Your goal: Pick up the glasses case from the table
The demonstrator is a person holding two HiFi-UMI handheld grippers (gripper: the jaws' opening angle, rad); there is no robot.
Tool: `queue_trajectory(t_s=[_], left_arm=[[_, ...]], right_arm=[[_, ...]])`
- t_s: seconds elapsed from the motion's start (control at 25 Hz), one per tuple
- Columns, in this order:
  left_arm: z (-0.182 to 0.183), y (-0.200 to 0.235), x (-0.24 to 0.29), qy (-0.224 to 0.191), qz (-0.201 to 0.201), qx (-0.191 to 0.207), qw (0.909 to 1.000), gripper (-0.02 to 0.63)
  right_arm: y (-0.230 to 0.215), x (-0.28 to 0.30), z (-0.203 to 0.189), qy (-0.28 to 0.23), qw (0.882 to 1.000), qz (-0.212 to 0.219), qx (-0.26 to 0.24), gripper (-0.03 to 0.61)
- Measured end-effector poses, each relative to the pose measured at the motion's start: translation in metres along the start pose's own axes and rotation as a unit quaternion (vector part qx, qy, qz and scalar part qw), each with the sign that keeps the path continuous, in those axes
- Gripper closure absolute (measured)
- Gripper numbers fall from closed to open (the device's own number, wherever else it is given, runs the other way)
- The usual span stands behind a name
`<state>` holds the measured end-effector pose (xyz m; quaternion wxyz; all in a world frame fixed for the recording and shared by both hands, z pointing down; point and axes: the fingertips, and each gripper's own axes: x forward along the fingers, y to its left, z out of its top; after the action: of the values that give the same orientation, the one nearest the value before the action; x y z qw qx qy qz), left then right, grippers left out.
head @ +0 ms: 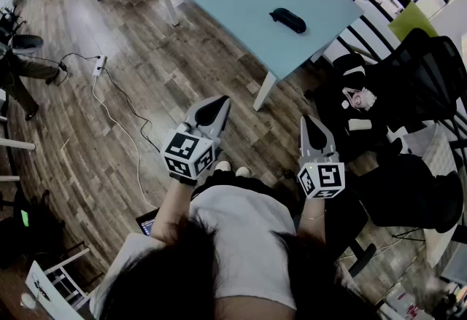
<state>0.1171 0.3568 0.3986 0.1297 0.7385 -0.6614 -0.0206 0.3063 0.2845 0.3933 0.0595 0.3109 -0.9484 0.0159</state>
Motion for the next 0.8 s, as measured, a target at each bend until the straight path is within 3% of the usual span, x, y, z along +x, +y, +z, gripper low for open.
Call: queue_trajectory(t_s=[0.56, 0.8], left_arm=[[0.005, 0.039, 0.004, -0.007, 0.048, 0.008, 0.9988, 0.557], [0.018, 0.075, 0.031, -0.011, 0.046, 0.004, 0.9989, 0.557]], right_arm=[[0.010, 0.045, 0.003, -0.014, 0.999, 0.048, 0.019, 0.572], [0.000, 0.091, 0.012, -0.017, 0.999, 0.044, 0.025, 0.504]])
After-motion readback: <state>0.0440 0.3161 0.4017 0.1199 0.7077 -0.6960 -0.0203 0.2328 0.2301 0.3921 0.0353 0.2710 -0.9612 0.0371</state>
